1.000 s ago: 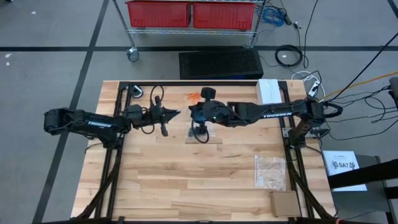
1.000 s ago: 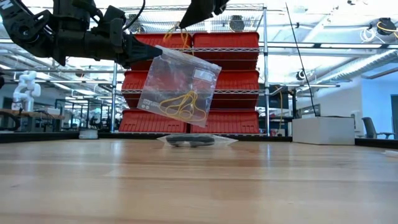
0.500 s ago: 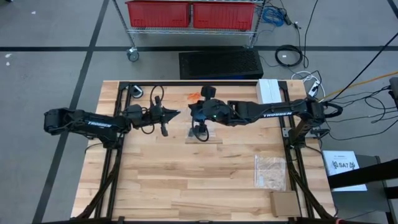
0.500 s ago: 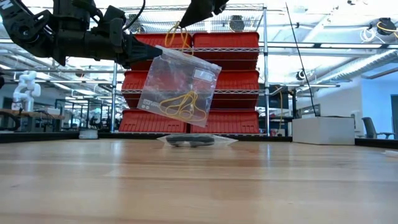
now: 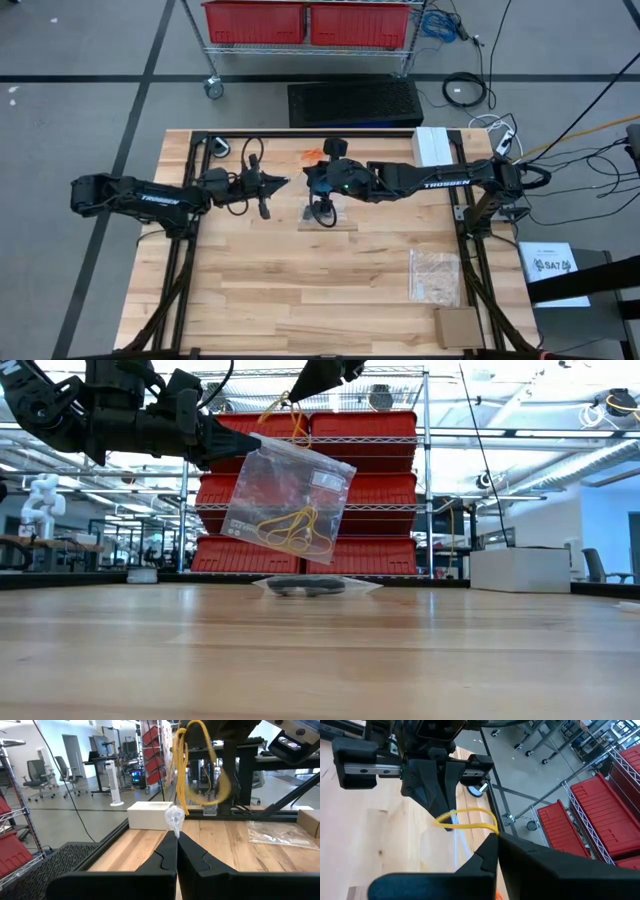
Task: Sort rubber bands
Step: Put the yellow rubber band on the zip bag
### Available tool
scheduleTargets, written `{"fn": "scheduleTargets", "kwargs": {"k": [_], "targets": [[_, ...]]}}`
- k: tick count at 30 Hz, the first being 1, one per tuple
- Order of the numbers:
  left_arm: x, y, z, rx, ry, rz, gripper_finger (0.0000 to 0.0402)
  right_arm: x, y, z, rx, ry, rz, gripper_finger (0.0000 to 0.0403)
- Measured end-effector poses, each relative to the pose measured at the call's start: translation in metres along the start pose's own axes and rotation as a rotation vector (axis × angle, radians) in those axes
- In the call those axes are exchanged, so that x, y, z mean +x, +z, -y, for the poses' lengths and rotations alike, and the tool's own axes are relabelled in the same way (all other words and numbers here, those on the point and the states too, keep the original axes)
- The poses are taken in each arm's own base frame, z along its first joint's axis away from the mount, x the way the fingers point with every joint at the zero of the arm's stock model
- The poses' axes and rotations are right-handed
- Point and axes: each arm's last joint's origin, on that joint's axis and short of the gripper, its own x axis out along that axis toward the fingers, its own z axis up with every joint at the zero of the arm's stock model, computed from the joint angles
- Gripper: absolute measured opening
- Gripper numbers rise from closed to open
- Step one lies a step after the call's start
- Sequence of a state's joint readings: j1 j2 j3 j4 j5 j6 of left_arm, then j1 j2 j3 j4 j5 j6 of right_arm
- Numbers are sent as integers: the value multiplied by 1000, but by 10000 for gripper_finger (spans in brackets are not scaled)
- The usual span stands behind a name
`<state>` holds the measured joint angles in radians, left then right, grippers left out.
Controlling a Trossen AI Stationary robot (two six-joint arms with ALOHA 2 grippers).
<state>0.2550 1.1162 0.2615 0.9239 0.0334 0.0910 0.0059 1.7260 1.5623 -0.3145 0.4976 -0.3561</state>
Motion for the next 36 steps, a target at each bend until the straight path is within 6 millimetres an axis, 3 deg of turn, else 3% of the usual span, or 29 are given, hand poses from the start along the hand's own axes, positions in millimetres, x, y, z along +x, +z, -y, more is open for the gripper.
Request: {"fn": "scheduleTargets", "kwargs": {"k": [36], "targets": [[0,0,0,0,-9,0,0,-1,-1,0,40,7,-14,0]]}}
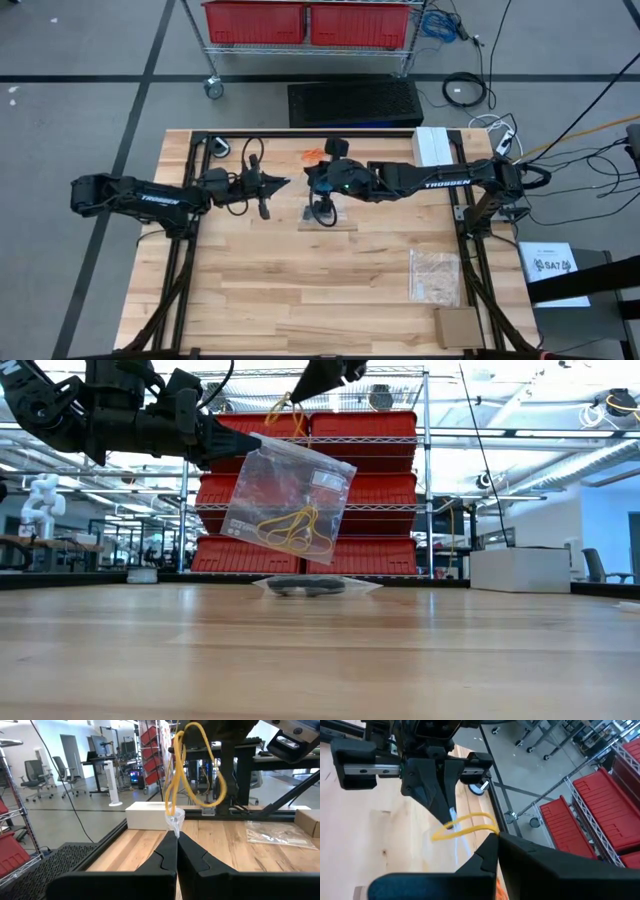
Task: Sort rubber bands
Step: Put the yellow rubber band on the zip bag
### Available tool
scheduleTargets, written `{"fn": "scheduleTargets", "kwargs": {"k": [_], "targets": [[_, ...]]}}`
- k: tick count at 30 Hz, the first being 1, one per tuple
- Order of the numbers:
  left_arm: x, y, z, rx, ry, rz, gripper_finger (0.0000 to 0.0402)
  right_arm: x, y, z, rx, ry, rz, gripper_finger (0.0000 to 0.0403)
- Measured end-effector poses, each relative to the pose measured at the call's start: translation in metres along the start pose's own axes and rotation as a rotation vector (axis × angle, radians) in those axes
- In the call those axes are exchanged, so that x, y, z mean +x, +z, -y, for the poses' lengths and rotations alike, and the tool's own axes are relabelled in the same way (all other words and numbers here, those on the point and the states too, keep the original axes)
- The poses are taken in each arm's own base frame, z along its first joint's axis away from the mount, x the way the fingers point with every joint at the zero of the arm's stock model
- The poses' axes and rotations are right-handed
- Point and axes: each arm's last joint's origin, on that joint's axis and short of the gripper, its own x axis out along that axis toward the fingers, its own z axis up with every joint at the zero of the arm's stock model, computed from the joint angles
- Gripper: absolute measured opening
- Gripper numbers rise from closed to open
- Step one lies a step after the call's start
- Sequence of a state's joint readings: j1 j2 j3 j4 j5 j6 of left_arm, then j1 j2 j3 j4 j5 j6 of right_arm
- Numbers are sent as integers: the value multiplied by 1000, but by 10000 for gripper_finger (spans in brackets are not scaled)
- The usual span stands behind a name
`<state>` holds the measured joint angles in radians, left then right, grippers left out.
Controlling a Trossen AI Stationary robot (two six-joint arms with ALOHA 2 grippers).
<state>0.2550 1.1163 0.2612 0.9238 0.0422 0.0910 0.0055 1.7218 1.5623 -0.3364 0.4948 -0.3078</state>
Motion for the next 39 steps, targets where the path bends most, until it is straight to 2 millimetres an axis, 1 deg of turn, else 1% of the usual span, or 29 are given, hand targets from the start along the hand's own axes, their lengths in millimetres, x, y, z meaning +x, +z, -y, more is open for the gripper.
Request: {"fn": "scheduleTargets", "kwargs": {"k": [6,9,14,23,33,36,39], "targets": [[0,0,0,0,0,1,0,1,-9,-1,49,29,-78,0],[0,0,0,0,0,1,0,3,-15,2,97,73,-119,0],[0,0,0,0,0,1,0,10,-24,6,137,133,-173,0],[0,0,0,0,-15,3,0,27,-37,14,190,218,-227,0],[0,1,2,0,-65,8,0,33,-44,27,345,317,-246,0],[0,1,2,-1,-85,10,0,34,-47,29,376,344,-266,9],[0,1,3,0,-88,11,0,34,-49,29,426,407,-295,29]]}}
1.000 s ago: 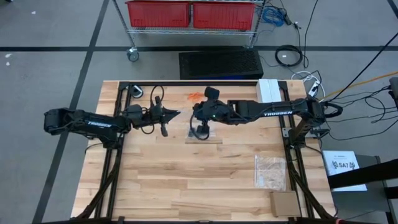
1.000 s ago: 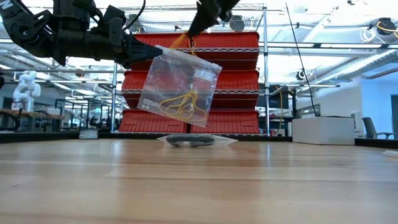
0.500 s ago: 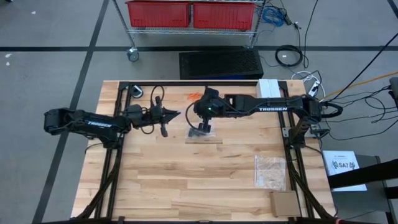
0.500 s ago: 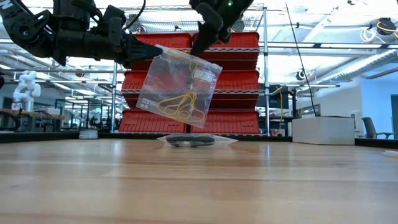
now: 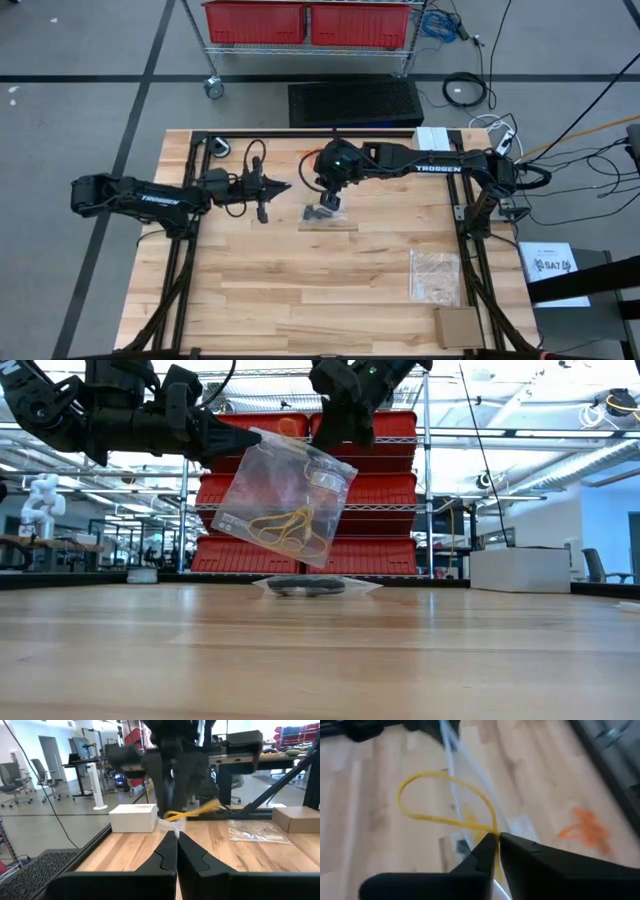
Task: Sort rubber bands
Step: Put the yellow rubber band on the zip bag, then close the zip bag
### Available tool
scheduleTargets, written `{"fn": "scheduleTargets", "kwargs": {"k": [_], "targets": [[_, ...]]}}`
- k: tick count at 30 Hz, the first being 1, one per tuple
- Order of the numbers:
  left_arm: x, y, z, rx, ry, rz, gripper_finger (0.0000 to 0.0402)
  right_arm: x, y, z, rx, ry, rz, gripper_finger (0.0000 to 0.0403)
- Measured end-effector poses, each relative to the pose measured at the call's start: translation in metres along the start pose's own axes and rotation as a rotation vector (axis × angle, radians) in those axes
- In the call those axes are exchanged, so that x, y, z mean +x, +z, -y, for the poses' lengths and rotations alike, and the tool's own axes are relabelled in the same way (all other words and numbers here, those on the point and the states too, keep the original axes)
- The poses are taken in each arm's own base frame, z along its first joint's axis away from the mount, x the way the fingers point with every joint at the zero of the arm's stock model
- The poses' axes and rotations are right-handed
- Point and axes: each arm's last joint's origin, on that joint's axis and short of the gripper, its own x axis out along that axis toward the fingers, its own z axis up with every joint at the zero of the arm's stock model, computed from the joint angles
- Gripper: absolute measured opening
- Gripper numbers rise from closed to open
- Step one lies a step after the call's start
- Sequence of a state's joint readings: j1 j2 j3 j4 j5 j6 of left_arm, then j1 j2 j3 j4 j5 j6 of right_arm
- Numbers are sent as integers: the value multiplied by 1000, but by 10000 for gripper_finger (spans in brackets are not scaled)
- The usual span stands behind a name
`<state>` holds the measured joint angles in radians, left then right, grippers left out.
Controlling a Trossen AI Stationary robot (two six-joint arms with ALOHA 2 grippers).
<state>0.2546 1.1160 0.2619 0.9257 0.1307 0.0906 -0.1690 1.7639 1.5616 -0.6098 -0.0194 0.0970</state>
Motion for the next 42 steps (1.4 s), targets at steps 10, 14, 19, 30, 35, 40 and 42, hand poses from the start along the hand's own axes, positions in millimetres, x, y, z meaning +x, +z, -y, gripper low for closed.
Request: {"fn": "scheduleTargets", "kwargs": {"k": [10,14,19,30,35,40,42], "targets": [[0,0,1,0,-42,-1,0,12,-10,-1,49,61,-107,104],[0,0,1,0,-42,1,0,-1,-7,-2,37,59,-78,119],[0,0,1,1,-41,1,0,-29,-2,-2,10,55,-26,125],[0,0,1,1,-41,-4,0,-59,-27,0,-64,-24,-186,48],[0,-1,2,25,-47,-20,0,-19,-64,-2,-46,38,-211,7],[5,8,8,26,-54,-148,0,10,-107,-17,10,116,-152,1],[10,13,14,46,-67,-236,0,13,-120,-25,35,141,-125,1]]}}
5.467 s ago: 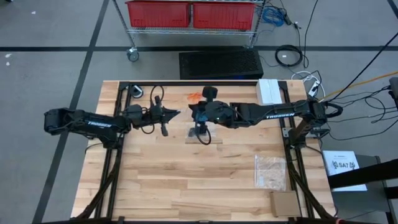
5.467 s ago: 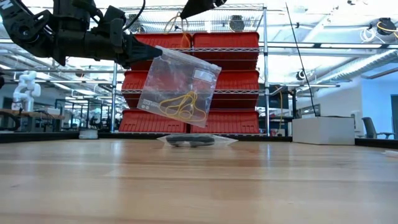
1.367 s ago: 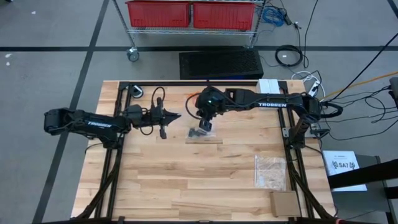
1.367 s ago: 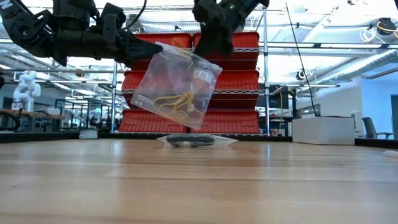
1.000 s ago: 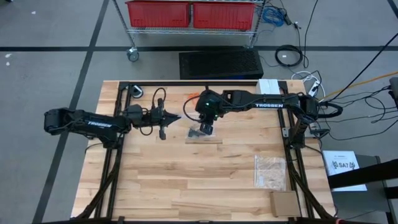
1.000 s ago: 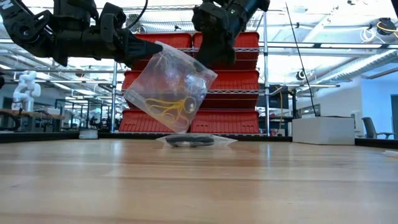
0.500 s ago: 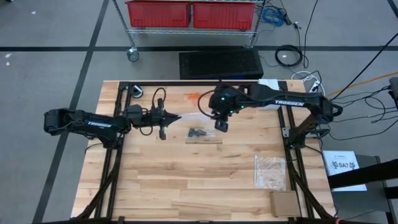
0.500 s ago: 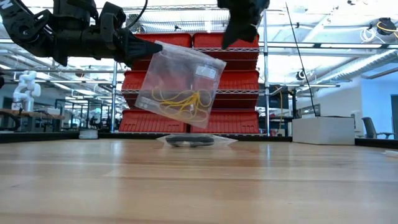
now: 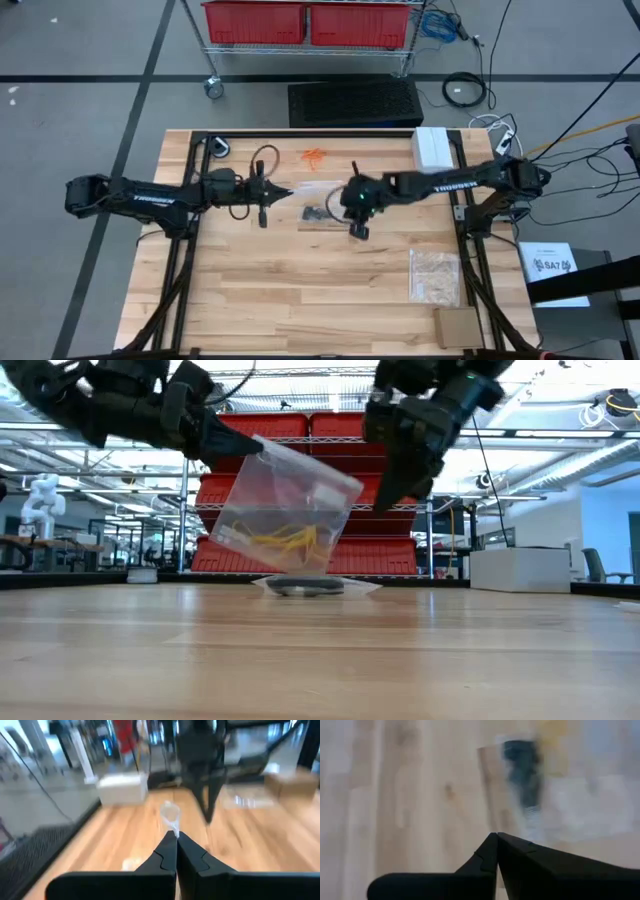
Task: Sort rubber bands
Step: Close the zip bag
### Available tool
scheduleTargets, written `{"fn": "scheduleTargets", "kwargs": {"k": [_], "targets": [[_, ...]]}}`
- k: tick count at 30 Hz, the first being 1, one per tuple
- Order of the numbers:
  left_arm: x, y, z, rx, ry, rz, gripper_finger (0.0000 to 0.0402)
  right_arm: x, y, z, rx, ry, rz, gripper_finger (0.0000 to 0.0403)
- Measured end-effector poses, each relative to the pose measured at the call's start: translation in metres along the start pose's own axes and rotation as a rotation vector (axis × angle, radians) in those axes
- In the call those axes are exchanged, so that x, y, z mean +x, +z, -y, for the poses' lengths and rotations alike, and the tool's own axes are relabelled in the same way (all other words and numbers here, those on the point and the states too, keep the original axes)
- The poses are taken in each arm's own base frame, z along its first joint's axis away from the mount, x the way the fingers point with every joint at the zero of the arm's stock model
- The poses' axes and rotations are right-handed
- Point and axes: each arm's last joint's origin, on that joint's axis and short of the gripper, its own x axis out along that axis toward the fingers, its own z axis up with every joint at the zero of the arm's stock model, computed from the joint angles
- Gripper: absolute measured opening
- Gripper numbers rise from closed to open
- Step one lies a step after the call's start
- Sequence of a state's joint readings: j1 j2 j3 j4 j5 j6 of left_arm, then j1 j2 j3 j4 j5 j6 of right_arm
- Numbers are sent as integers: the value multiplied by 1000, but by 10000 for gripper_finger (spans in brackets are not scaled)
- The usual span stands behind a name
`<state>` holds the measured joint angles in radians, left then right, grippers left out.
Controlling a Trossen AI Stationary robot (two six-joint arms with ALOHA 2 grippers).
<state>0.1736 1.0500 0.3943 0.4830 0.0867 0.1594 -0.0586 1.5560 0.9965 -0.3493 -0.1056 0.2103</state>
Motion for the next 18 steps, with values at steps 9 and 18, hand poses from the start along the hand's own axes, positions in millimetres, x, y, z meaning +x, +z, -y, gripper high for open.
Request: {"fn": "scheduleTargets", "kwargs": {"k": [9,18], "targets": [[8,28,38,51,-109,-198,0,9,-33,-39,89,42,87,0],[17,30,75,-41,-212,-277,0,7,-46,-82,197,81,115,0]]}}
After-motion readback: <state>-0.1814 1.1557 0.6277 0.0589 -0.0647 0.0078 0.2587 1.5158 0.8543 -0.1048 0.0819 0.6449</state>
